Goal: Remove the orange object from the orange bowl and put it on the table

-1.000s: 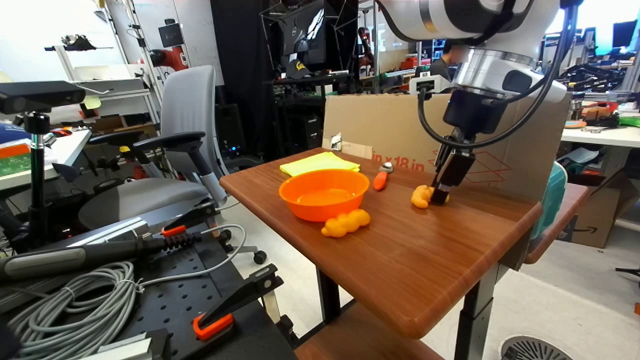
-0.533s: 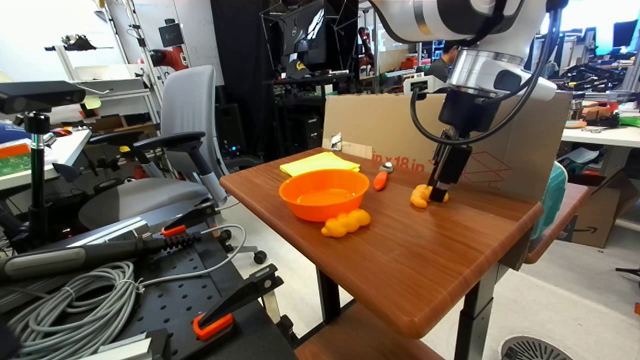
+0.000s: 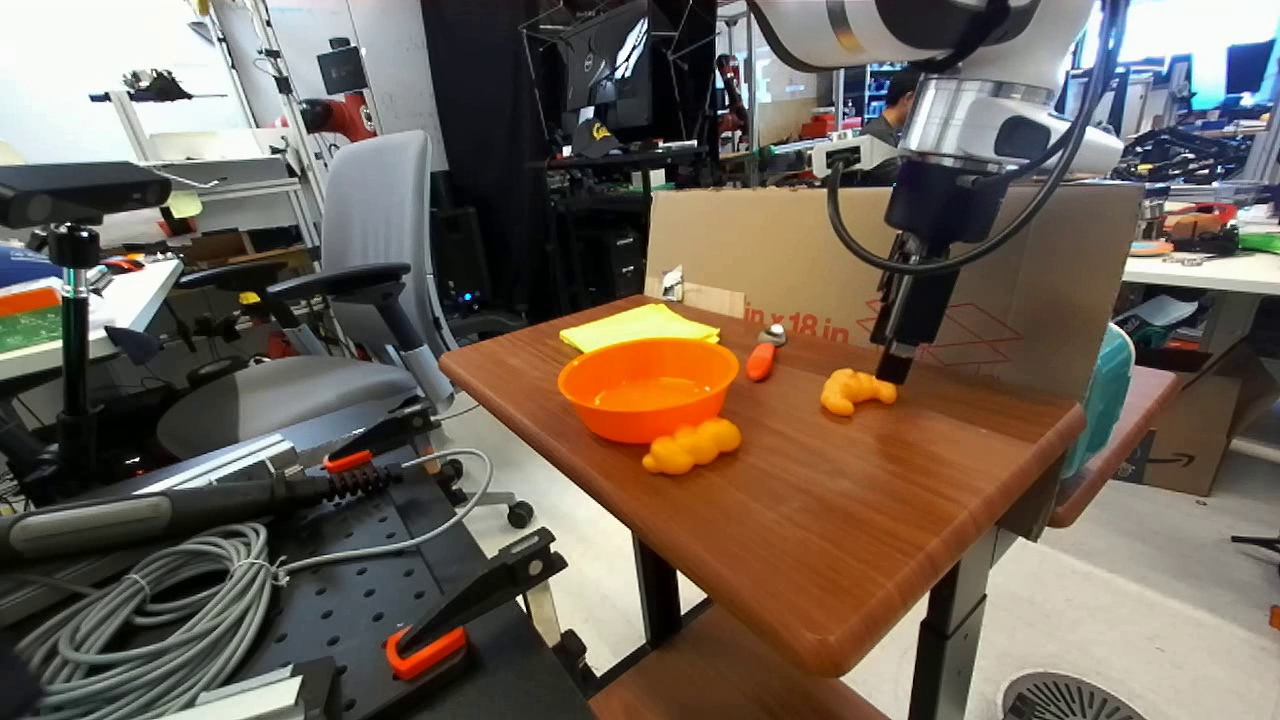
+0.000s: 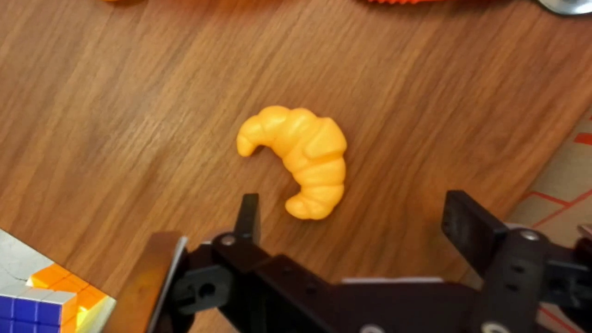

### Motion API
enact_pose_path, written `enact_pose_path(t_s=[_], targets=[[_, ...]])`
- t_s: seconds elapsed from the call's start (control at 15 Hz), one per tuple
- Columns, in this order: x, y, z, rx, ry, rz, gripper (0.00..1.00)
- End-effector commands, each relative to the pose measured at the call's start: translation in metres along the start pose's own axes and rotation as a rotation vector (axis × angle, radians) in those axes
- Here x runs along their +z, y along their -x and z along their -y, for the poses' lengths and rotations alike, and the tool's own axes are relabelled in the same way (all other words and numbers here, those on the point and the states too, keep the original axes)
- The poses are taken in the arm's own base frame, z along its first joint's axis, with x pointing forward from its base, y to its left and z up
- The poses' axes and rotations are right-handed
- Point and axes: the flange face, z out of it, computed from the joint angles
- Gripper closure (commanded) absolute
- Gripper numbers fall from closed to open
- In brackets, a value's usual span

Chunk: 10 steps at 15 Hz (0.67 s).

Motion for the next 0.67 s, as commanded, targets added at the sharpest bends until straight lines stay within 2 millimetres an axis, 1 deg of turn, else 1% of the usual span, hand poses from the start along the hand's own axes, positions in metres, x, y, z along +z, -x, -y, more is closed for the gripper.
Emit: enact_pose_path(t_s=[0.0, 0.13, 0.27, 0.33, 0.47, 0.6], targets=[[-0.036, 0.017, -0.005, -0.027, -0.051, -0.027, 0.0], [-0.057, 0.031, -0.007, -0.046, -0.088, -0.047, 0.0], [-0.07, 0.049, -0.003, -0.056, -0.098, -0.021, 0.0], [-0.057, 0.024, 0.0, -0.037, -0.073, -0.04, 0.0], [-0.069, 0.038, 0.002, -0.046, -0.084, -0.033, 0.0], [-0.07, 0.044, 0.002, -0.047, -0.084, -0.027, 0.0]])
